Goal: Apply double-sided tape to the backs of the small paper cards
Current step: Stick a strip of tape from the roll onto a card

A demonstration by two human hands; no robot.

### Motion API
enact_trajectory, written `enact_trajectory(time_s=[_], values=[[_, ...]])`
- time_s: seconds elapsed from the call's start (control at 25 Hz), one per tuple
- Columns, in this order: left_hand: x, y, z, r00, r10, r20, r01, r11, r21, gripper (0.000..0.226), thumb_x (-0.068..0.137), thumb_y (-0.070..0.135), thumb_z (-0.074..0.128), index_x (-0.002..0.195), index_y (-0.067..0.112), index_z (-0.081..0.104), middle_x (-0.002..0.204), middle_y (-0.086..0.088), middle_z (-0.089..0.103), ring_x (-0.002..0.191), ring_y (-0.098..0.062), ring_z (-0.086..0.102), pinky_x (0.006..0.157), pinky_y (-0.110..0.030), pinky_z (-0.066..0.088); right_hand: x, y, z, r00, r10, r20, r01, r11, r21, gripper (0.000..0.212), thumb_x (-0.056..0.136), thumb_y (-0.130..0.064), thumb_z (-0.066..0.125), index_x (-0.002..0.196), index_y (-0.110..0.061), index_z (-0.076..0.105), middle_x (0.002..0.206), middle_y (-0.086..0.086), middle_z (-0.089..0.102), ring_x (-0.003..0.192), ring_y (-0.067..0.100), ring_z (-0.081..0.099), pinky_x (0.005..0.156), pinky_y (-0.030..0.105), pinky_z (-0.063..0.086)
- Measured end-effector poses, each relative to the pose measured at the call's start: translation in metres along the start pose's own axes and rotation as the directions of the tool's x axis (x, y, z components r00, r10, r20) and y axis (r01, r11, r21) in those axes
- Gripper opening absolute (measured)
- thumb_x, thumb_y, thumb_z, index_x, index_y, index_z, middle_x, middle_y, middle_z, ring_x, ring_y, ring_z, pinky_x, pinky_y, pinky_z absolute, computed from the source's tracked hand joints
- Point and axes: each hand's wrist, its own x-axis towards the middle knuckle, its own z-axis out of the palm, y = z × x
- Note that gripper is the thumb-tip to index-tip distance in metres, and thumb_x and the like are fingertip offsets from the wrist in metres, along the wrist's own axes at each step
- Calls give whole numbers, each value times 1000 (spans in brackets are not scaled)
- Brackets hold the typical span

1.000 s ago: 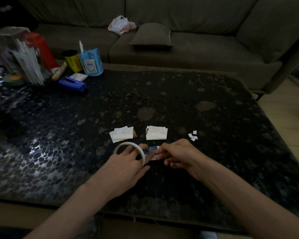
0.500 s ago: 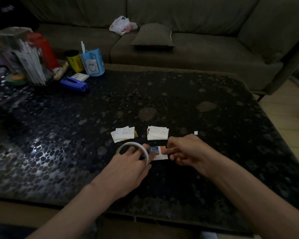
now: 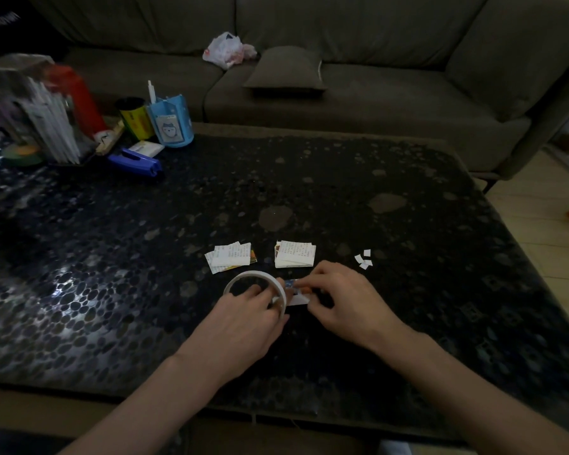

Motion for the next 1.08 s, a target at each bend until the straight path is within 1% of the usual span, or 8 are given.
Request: enact_trajectory(time_s=[0.12,0.24,0.44,0.56,0.76,0.92,1.0,1.08], values=[[0,1,2,999,-18,26,19,999,-28,58,104,44,28,146,15,57,153,-7,52,122,-24,63,74,-43,62,0,-2,4,999,-27,17,28,997,-68,34,102,-32,57,133,-42,65,109,-18,47,99,1,44,86,27,50],[-1,0,5,999,-44,29,46,996,-80,59,107,48,23,157,21,41,166,-2,33,139,-21,48,89,-42,58,1,-2,5,998,-34,44,39,990,-138,35,103,-34,55,137,-41,62,116,-14,50,101,2,42,84,27,49],[-6,-6,11,999,-46,20,48,986,-159,58,109,48,26,164,28,24,168,2,23,146,-20,35,90,-41,58,6,-1,1,996,9,90,4,990,-143,38,103,-34,57,139,-45,60,126,-12,49,103,1,35,79,25,41],[-7,-6,12,999,-35,10,37,985,-166,60,109,48,24,166,29,14,168,3,20,146,-19,35,89,-39,58,7,-1,2,996,10,87,3,989,-147,39,103,-32,60,140,-45,60,126,-13,49,104,1,36,79,24,42],[-6,-10,10,997,-66,-28,53,943,-328,54,110,45,29,163,36,23,156,14,25,136,-9,40,82,-36,59,10,0,1,993,40,108,-26,992,-127,47,101,-21,57,142,-45,58,129,-12,48,114,6,44,81,25,40],[-6,-17,11,991,-135,-16,117,903,-414,57,110,45,33,164,33,21,159,16,27,140,-5,38,98,-35,55,9,1,0,993,47,107,-33,991,-128,48,101,-19,57,142,-46,58,132,-13,47,119,7,44,82,27,39],[-8,-18,11,993,-116,-16,100,910,-403,55,110,46,32,163,32,26,157,17,27,139,-4,37,96,-36,56,9,0,1,994,47,95,-35,992,-121,46,102,-21,57,141,-44,59,132,-13,47,116,6,43,81,26,38],[-11,-17,11,998,-64,-14,57,950,-306,53,110,46,31,161,32,29,158,16,24,138,-8,37,89,-36,58,8,0,1,996,38,83,-28,993,-111,42,102,-27,58,141,-44,60,131,-13,47,112,3,41,82,24,39]])
